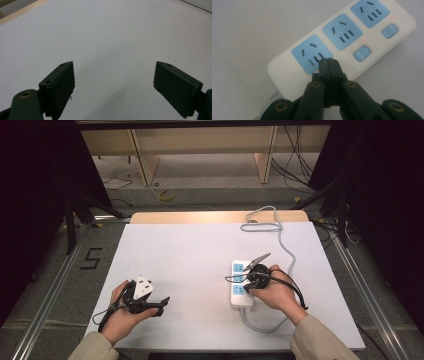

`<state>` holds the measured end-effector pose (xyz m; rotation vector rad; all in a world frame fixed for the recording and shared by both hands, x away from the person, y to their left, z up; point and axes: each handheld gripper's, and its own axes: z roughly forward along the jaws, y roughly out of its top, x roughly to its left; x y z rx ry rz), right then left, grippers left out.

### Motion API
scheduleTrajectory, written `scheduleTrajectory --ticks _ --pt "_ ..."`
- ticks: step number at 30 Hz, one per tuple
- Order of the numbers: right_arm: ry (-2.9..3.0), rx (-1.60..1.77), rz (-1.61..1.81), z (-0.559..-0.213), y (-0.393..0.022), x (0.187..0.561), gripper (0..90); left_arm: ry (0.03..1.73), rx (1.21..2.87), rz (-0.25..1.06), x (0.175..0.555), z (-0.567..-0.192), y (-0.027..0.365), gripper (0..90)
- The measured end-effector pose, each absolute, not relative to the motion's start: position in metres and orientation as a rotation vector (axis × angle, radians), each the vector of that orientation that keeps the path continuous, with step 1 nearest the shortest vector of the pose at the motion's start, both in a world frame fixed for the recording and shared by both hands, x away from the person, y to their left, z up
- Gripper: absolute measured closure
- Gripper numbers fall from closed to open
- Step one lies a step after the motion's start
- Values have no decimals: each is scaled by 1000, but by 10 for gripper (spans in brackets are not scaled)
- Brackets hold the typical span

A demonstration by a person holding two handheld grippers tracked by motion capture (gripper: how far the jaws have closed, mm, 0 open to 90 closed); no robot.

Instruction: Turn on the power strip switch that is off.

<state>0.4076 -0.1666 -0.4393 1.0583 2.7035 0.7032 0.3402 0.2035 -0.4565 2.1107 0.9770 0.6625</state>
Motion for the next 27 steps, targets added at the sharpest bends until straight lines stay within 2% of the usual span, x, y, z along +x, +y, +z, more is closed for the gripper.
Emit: scheduleTrajectory --ticks 27 --pt "2690 1138 789 -444 -174 408 900 974 2114 663 340 -456 202 169"
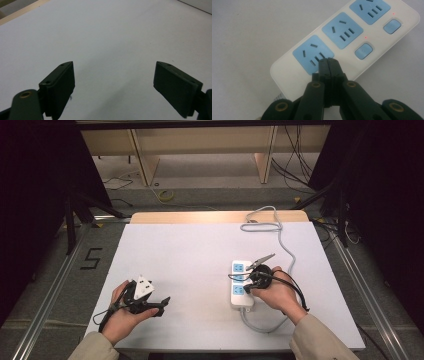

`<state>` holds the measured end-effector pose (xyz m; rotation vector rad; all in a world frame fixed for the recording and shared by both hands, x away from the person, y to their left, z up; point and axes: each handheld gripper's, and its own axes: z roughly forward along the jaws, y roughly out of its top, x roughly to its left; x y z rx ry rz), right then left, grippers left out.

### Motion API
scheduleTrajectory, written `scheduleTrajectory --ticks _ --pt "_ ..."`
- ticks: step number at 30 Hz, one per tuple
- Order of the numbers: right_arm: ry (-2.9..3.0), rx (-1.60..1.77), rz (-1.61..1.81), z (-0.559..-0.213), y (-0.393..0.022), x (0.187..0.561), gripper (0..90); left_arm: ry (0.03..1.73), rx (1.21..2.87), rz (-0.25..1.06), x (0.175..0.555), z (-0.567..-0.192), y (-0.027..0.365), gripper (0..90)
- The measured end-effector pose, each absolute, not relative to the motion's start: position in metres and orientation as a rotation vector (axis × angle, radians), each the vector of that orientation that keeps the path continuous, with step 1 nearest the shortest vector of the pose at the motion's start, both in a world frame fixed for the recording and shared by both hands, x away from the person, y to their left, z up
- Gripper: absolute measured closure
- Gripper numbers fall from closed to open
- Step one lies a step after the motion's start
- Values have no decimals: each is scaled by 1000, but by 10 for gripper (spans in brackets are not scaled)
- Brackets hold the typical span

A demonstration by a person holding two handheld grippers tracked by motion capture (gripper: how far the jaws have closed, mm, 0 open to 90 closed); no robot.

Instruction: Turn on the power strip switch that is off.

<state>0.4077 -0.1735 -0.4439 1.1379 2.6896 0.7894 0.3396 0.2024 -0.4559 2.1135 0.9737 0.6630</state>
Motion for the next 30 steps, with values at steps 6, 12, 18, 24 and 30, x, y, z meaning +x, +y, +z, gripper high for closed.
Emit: scheduleTrajectory --ticks 6,12,18,24,30 --pt "2695 1158 794 -444 -174 409 900 975 2112 663 340 -456 202 170" --pt "2682 1150 778 -444 -174 408 900 973 2111 663 339 -456 202 170" --pt "2683 1144 784 -445 -174 408 900 972 2112 663 339 -456 202 170" --pt "2684 1120 781 -444 -174 407 900 965 2119 655 340 -457 201 172" --pt "2685 1092 774 -444 -173 405 900 961 2119 657 340 -457 201 172"
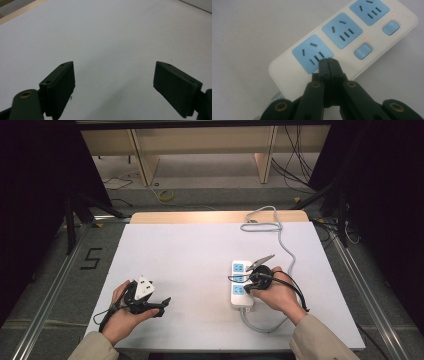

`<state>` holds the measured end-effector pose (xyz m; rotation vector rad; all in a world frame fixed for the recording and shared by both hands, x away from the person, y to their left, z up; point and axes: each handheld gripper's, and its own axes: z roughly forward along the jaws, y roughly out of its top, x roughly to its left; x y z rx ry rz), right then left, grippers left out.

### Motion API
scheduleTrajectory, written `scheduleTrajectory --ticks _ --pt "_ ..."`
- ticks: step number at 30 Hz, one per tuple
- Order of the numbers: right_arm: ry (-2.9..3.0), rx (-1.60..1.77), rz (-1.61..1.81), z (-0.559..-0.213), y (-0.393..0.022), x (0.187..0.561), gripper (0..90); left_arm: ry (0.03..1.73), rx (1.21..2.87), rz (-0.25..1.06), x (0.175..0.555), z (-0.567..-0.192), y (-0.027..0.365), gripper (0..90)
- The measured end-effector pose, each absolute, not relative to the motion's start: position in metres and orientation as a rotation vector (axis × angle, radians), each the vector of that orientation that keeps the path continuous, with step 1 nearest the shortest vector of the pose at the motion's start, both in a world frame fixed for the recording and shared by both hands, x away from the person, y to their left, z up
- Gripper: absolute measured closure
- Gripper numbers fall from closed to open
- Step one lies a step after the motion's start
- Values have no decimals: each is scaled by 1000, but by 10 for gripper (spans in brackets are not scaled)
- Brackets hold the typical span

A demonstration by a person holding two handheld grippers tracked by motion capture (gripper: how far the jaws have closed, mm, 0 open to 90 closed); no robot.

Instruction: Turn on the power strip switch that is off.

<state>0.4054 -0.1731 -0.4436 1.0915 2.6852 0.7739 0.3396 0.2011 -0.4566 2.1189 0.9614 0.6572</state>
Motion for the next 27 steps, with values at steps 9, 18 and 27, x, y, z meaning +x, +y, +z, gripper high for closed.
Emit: scheduleTrajectory --ticks 9,18,27 --pt "2676 1071 759 -442 -173 405 900 960 2128 656 340 -457 201 172" --pt "2639 1061 785 -440 -178 404 867 966 2123 652 340 -457 201 172" --pt "2563 1061 865 -434 -190 398 756 972 2125 642 340 -457 200 175"
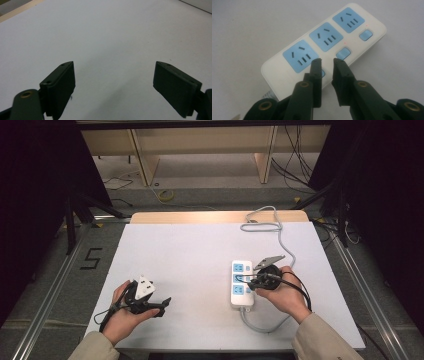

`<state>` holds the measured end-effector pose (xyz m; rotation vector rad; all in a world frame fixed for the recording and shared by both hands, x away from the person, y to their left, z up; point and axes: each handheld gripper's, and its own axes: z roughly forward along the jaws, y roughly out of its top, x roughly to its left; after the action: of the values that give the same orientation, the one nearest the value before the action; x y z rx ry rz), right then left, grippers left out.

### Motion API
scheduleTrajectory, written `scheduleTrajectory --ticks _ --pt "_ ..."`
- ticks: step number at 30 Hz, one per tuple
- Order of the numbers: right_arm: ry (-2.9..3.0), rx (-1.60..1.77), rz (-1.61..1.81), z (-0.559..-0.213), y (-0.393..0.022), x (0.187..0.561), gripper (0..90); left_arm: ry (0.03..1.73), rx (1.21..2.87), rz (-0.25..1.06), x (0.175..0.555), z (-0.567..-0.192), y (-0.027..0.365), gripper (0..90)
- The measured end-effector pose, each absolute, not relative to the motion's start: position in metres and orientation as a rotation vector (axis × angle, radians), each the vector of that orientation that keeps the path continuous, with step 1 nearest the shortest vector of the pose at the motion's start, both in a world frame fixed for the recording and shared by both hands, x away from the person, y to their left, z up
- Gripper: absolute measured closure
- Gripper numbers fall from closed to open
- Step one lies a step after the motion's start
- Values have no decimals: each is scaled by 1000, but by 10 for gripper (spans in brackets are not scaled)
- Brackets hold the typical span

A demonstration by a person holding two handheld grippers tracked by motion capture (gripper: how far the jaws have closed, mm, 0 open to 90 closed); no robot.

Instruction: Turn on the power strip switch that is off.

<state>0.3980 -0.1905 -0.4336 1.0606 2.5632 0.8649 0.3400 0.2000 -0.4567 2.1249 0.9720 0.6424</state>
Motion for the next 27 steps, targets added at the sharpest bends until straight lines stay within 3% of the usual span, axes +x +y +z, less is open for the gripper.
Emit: scheduleTrajectory --ticks 18,27 --pt "2351 1055 1129 -434 -256 364 532 978 2115 611 339 -457 200 175" --pt "2280 1050 1203 -437 -285 346 478 973 2114 594 339 -457 198 175"
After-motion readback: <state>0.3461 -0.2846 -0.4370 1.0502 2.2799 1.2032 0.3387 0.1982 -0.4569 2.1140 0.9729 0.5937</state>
